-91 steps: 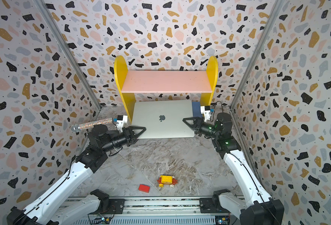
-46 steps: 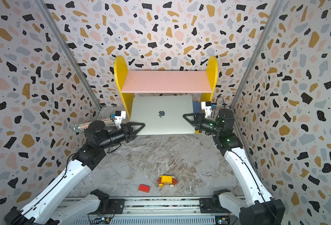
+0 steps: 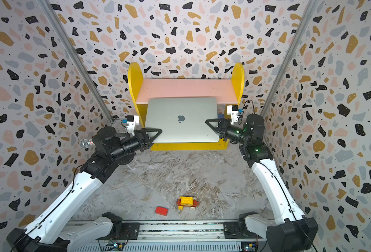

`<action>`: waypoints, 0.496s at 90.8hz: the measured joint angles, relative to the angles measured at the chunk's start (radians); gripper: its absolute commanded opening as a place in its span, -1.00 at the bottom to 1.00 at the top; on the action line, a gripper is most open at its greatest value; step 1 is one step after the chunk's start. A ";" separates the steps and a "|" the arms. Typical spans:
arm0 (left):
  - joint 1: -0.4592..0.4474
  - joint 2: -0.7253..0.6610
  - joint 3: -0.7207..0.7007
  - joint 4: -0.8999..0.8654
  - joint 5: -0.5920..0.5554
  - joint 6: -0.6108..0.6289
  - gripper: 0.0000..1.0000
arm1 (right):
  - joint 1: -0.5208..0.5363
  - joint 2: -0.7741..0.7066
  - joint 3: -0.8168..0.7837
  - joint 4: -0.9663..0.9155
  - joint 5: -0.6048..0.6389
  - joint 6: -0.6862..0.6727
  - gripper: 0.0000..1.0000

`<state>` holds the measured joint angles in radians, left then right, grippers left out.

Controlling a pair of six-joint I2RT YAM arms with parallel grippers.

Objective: Close the laptop lid and set it aside
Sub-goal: Place the laptop at the center of the board.

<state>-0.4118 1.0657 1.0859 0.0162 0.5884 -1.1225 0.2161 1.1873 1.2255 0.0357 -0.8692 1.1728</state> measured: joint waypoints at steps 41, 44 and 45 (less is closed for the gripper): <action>0.056 0.122 0.099 0.060 -0.002 -0.016 -0.27 | -0.003 0.157 0.172 -0.003 0.002 -0.003 -0.55; 0.063 0.135 0.106 0.068 0.001 -0.023 -0.27 | -0.003 0.171 0.184 -0.003 0.004 -0.003 -0.55; 0.066 0.141 0.109 0.074 0.003 -0.027 -0.27 | -0.003 0.176 0.188 -0.003 0.005 -0.003 -0.55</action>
<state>-0.3462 1.2068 1.1946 0.0902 0.5915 -1.1492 0.2134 1.3632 1.4136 0.0326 -0.8646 1.1698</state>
